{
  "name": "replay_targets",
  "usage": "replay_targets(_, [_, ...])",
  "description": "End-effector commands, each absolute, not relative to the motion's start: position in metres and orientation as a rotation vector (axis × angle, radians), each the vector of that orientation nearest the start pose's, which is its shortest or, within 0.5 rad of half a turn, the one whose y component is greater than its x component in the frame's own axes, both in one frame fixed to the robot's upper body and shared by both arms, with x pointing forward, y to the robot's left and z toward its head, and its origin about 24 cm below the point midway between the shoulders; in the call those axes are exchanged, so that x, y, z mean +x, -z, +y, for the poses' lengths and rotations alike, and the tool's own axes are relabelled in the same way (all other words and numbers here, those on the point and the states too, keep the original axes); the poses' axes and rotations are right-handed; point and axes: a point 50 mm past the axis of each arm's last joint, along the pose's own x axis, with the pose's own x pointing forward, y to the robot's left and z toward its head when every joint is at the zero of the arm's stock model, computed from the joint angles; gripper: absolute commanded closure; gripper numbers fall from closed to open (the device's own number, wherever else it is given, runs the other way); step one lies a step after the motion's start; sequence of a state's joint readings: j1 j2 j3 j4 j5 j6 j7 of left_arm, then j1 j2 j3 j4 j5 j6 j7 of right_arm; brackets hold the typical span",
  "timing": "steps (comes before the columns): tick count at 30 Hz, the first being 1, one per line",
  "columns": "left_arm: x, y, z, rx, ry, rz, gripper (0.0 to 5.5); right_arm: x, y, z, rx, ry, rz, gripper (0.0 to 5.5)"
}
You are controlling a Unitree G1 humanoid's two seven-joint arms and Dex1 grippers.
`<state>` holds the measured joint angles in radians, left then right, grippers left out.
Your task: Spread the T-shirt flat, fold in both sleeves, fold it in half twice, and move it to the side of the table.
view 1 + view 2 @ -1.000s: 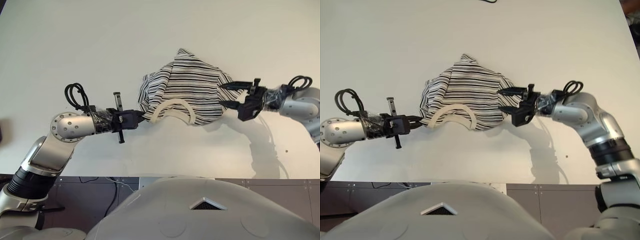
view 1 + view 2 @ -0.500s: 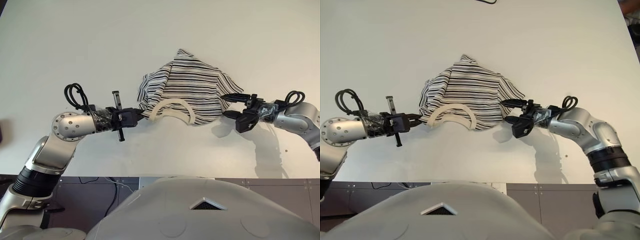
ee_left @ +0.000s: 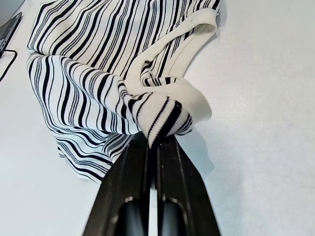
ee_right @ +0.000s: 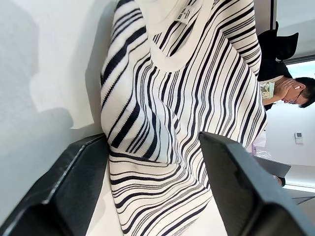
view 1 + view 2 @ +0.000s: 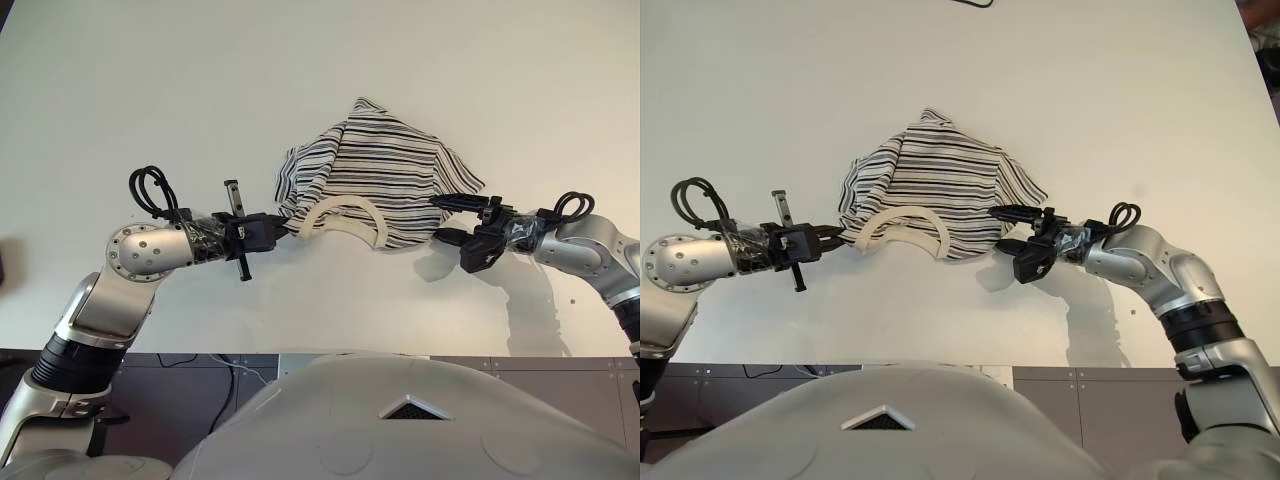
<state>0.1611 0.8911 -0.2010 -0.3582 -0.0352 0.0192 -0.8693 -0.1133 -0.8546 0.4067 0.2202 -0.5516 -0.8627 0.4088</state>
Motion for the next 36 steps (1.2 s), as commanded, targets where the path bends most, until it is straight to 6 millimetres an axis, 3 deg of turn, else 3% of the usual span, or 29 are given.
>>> replay_targets(1, [0.19, -0.075, 0.196, 0.796, 1.172, 0.296, 5.4, 0.203, -0.03, -0.194, -1.314, -1.315, -0.223, 2.25])
replay_targets(8, [0.19, -0.075, 0.198, 0.8, 1.17, 0.3, 5.4, 0.196, -0.03, -0.194, -1.285, -1.346, -0.22, 2.25])
replay_targets(14, [0.19, -0.076, 0.198, 0.802, 1.17, 0.3, 5.4, 0.202, -0.034, -0.195, -1.293, -1.304, -0.222, 2.25])
replay_targets(32, [0.19, -0.076, 0.199, 0.8, 1.176, 0.308, 5.4, 0.211, -0.035, -0.194, -1.304, -1.249, -0.226, 5.37])
replay_targets(36, [0.195, -0.078, 0.202, 0.799, 1.137, 0.288, 5.4, 0.217, -0.043, -0.195, -1.294, -1.217, -0.241, 5.37])
